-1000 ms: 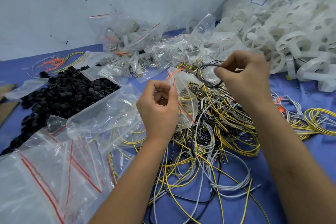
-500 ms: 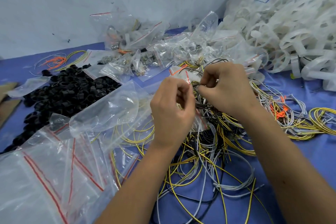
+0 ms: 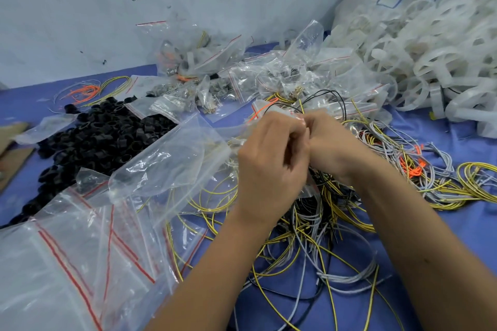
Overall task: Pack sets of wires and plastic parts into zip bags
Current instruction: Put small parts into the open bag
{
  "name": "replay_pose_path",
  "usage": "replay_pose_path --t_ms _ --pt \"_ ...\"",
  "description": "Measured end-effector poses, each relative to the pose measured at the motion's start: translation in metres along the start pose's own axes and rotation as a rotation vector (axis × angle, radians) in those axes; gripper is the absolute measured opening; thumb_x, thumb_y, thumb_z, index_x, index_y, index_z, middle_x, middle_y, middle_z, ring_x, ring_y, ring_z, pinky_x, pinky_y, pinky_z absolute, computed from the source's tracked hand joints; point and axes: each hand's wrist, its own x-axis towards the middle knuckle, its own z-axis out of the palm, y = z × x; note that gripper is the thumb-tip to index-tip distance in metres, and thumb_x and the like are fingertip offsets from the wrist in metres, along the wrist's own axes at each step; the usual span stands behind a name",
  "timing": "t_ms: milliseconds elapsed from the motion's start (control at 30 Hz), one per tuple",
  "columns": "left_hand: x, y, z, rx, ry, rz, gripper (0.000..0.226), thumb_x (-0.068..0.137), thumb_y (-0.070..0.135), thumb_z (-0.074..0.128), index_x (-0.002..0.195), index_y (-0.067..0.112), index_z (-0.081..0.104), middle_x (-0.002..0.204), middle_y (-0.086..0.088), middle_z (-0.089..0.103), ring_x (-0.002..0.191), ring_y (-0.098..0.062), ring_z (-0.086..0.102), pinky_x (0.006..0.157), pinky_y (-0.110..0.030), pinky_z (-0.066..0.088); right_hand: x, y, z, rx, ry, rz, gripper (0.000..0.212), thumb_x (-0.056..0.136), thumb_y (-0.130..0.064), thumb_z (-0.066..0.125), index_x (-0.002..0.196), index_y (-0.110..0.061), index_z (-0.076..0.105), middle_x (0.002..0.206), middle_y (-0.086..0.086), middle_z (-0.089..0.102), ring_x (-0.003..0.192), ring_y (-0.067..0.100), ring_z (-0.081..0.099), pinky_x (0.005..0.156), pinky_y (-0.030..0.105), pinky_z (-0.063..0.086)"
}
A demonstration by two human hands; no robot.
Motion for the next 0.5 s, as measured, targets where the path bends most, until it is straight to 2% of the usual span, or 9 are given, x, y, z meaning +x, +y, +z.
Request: replay_pose_path --t_ms 67,133,167,267,300,367,400,433,500 --pt "0.002 0.007 0.002 -0.026 -0.018 0.032 0.008 0.088 -0.008 0.068 0.084 -0.003 0.064 0.084 -0.009 0.062 0.078 -0.018 0.055 0.075 -0.016 0.041 -0.002 0.001 0.000 -0.043 -0.014 -0.051 0.027 0.082 0.009 0.055 0.061 -0.008 0.058 0.057 -0.009 0.053 0.058 0.004 0.045 0.050 0.022 0.040" --pt "0.003 0.012 0.004 -0.045 -0.025 0.045 0.006 0.088 -0.009 0.068 0.085 -0.005 0.065 0.084 -0.012 0.064 0.079 -0.022 0.058 0.073 -0.021 0.045 -0.003 0.001 0.004 -0.019 -0.020 -0.098 0.016 0.078 0.001 0.056 0.064 -0.007 0.055 0.061 -0.006 0.050 0.060 0.005 0.044 0.050 0.022 0.039" --pt "0.004 0.012 0.003 -0.049 -0.020 0.042 0.006 0.087 -0.010 0.068 0.085 -0.005 0.065 0.083 -0.012 0.064 0.078 -0.022 0.058 0.073 -0.022 0.045 -0.003 0.002 0.006 0.024 -0.031 -0.109 0.015 0.076 -0.001 0.054 0.065 -0.010 0.055 0.062 -0.002 0.049 0.062 0.010 0.046 0.051 0.026 0.040" --pt "0.009 0.009 -0.001 -0.049 0.002 -0.021 0.010 0.087 -0.007 0.069 0.085 0.002 0.064 0.081 -0.004 0.061 0.074 -0.016 0.055 0.072 -0.017 0.043 -0.002 0.005 0.012 0.159 -0.111 -0.094 0.034 0.084 0.010 0.046 0.069 -0.016 0.062 0.063 0.006 0.057 0.059 0.023 0.051 0.048 0.039 0.043" --pt "0.011 0.007 -0.003 -0.054 0.007 -0.063 0.011 0.089 -0.002 0.070 0.086 0.005 0.063 0.081 0.000 0.061 0.072 -0.014 0.057 0.070 -0.019 0.046 -0.001 0.006 0.012 0.162 -0.115 -0.093 0.038 0.086 0.014 0.045 0.071 -0.015 0.065 0.064 0.008 0.062 0.057 0.021 0.055 0.047 0.036 0.045" --pt "0.014 -0.001 -0.009 -0.095 0.006 -0.177 0.009 0.094 0.010 0.070 0.090 0.013 0.062 0.081 0.005 0.063 0.071 -0.015 0.063 0.064 -0.030 0.053 0.003 0.007 0.009 0.124 -0.042 -0.095 0.028 0.090 0.013 0.054 0.084 -0.006 0.074 0.077 0.017 0.074 0.065 0.018 0.066 0.056 0.035 0.055" --pt "0.015 -0.007 -0.012 -0.120 0.010 -0.247 0.008 0.097 0.016 0.068 0.092 0.016 0.061 0.081 0.006 0.064 0.071 -0.016 0.066 0.062 -0.035 0.055 0.005 0.008 0.006 0.119 0.011 -0.085 0.021 0.092 0.009 0.059 0.092 -0.003 0.076 0.084 0.018 0.077 0.072 0.017 0.071 0.061 0.038 0.060" --pt "0.017 -0.014 -0.016 -0.138 0.020 -0.327 0.008 0.098 0.020 0.066 0.092 0.018 0.061 0.080 0.008 0.065 0.071 -0.017 0.068 0.063 -0.041 0.057 0.007 0.008 0.003 0.152 0.042 -0.059 0.018 0.096 0.004 0.061 0.097 -0.004 0.076 0.089 0.016 0.078 0.077 0.017 0.075 0.063 0.031 0.060" --pt "0.017 -0.033 -0.026 -0.143 0.055 -0.509 0.011 0.100 0.027 0.060 0.091 0.019 0.061 0.079 0.006 0.066 0.073 -0.021 0.069 0.068 -0.051 0.057 0.007 0.008 0.001 0.238 0.058 0.027 0.020 0.104 -0.013 0.057 0.103 -0.005 0.076 0.098 0.013 0.079 0.084 0.025 0.078 0.066 0.029 0.062"
